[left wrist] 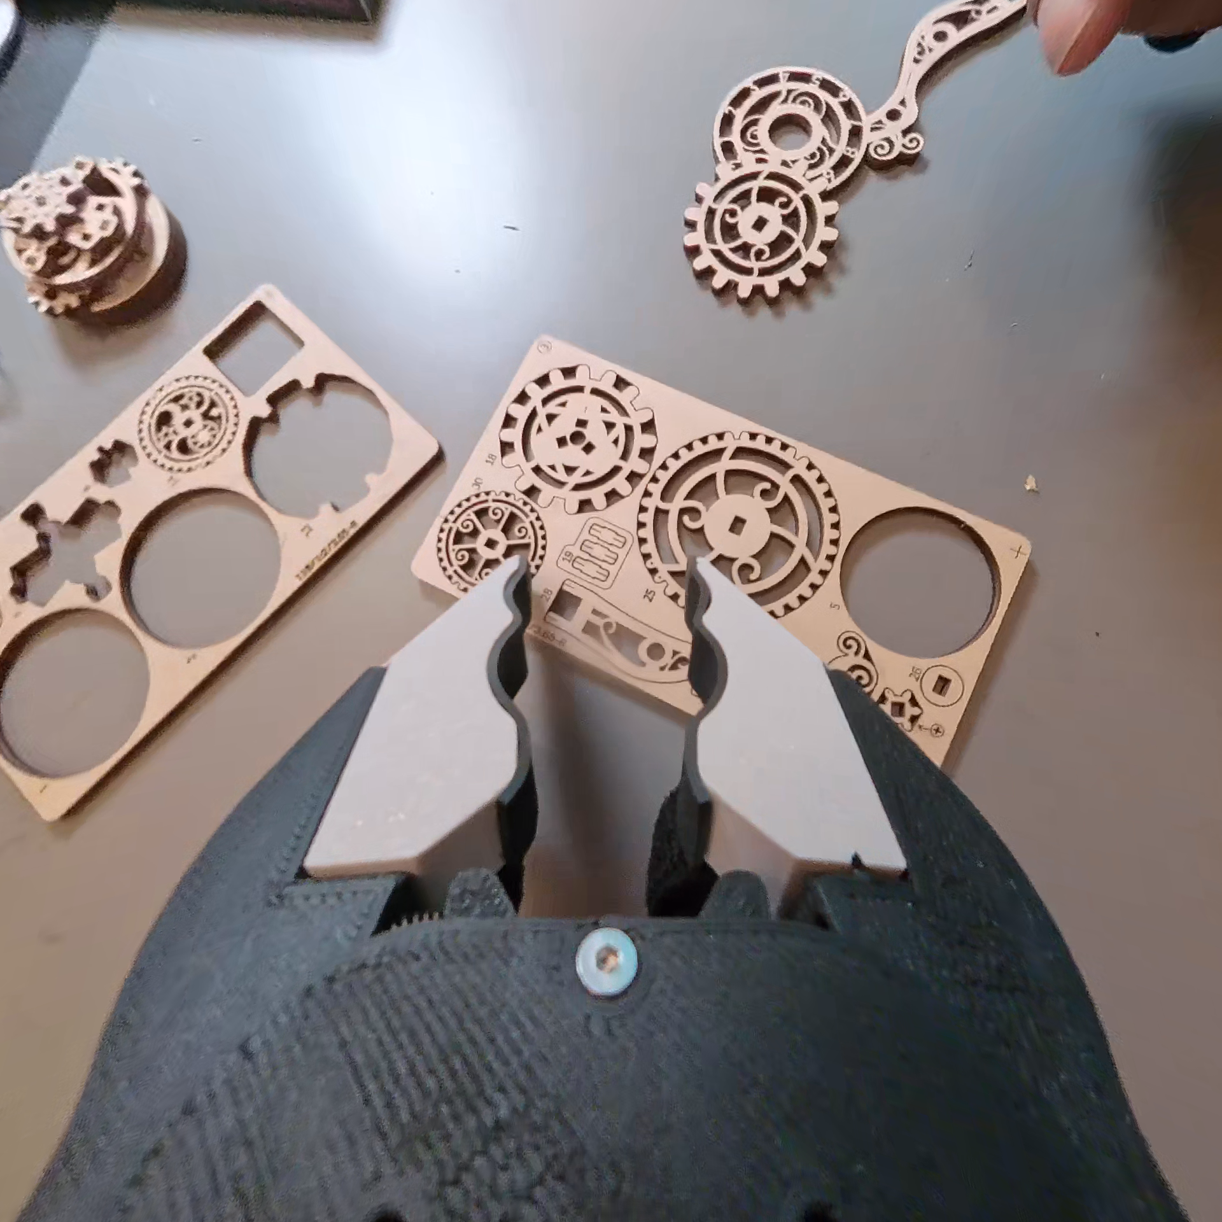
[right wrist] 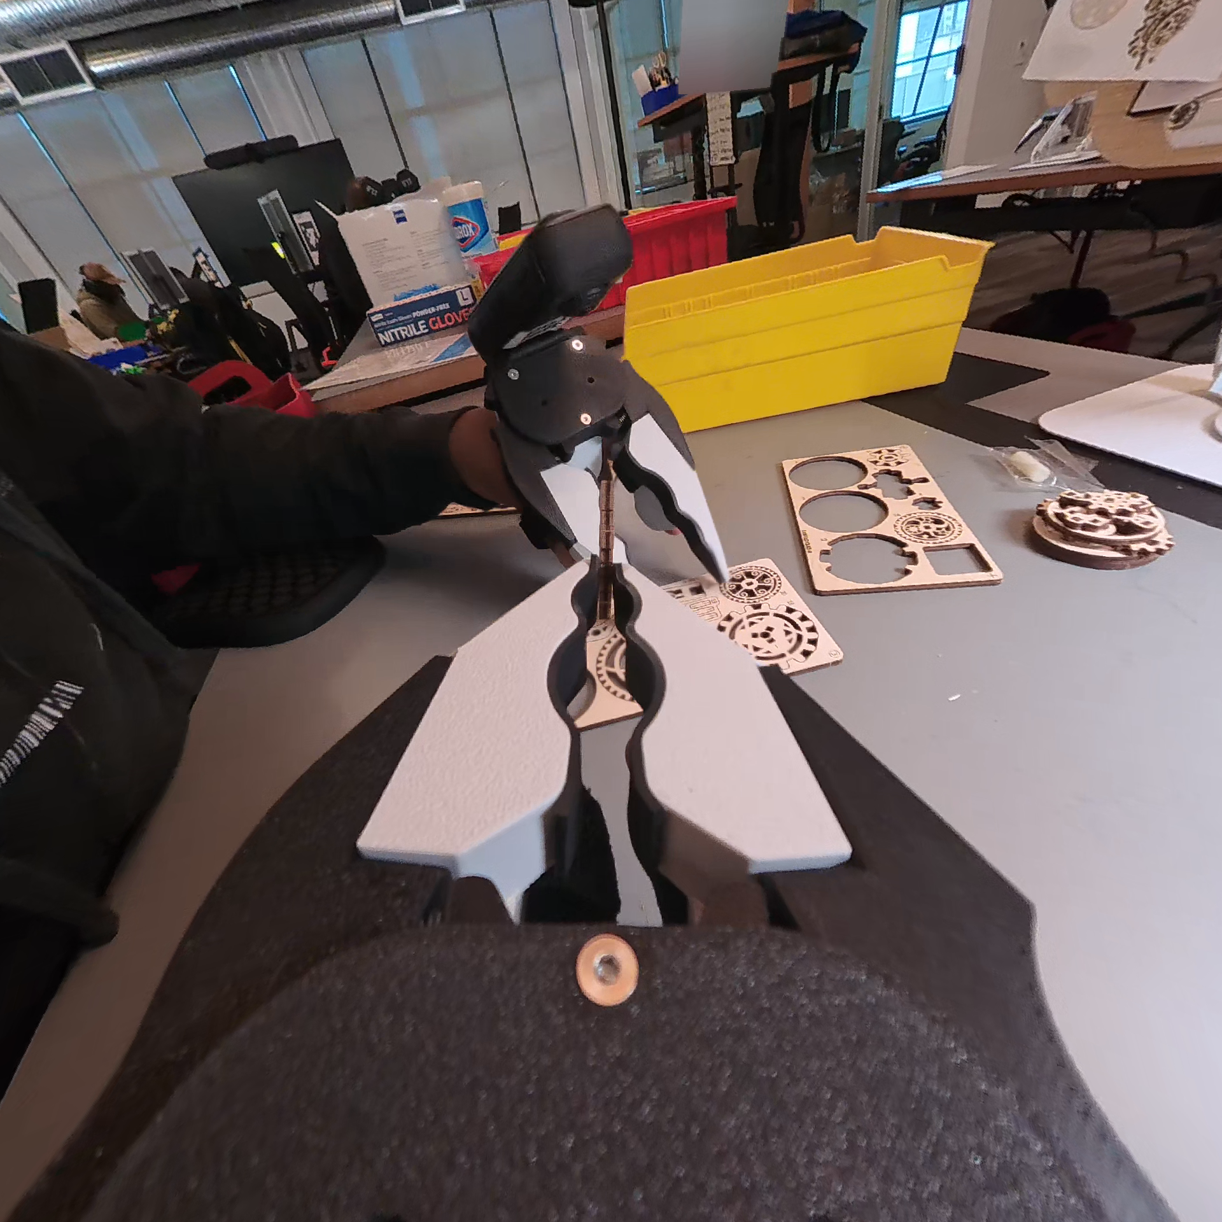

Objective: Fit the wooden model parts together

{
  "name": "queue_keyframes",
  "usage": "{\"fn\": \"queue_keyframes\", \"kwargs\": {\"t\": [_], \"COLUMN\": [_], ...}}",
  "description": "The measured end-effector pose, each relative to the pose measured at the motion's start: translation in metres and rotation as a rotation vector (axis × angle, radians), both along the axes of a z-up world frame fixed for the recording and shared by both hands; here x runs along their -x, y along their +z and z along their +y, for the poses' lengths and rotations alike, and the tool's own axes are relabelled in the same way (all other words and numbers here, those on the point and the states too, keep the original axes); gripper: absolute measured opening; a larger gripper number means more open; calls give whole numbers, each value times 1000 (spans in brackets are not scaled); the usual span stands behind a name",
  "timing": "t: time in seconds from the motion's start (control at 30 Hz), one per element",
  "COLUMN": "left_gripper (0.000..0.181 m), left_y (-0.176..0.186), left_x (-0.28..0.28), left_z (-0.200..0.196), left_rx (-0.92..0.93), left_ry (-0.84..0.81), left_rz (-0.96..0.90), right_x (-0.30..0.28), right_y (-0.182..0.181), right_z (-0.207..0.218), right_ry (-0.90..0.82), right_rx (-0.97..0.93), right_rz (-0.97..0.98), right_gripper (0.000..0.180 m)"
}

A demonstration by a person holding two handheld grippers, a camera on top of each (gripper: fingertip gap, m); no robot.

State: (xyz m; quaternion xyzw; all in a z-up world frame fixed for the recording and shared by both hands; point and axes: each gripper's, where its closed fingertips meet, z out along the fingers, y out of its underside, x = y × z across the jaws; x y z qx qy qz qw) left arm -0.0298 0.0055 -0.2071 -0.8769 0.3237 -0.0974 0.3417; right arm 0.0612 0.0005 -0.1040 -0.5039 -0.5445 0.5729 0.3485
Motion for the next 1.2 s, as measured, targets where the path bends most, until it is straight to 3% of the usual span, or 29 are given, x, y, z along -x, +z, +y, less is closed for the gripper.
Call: {"fn": "queue_keyframes", "kwargs": {"t": [0.03,0.23,0.37,0.57,0.77,0.8,0.9,1.07,1.2], "left_gripper": [42,39,40,71,54,58,56,44,28], "left_y": [0,-2,26,-5,-2,5,48,87,79], "left_x": [3,48,48,31,47,49,19,-64,-92], "left_z": [-4,-36,-48,-57,-43,-39,-33,-45,-56], "left_rx": [0,48,-29,16,-37,-90,-275,-210,-172], "left_ry": [4,146,187,160,261,273,210,50,-87], "left_rz": [12,-26,-99,2,17,17,-146,-590,-563], "right_x": [0,-1,0,1,2,2,4,7,6], "right_y": [-1,-5,-3,-8,-8,-8,-9,-21,-30], "right_z": [-1,1,5,5,3,2,-1,-23,-52], "right_ry": [5,-5,-15,-17,-21,-19,-12,55,158], "right_rx": [-1,9,34,46,36,37,27,-112,-220], "right_rz": [-5,-16,-9,-23,-24,-25,-29,-80,-108], "right_gripper": [1,1,1,1,1,1,1,1,1]}}
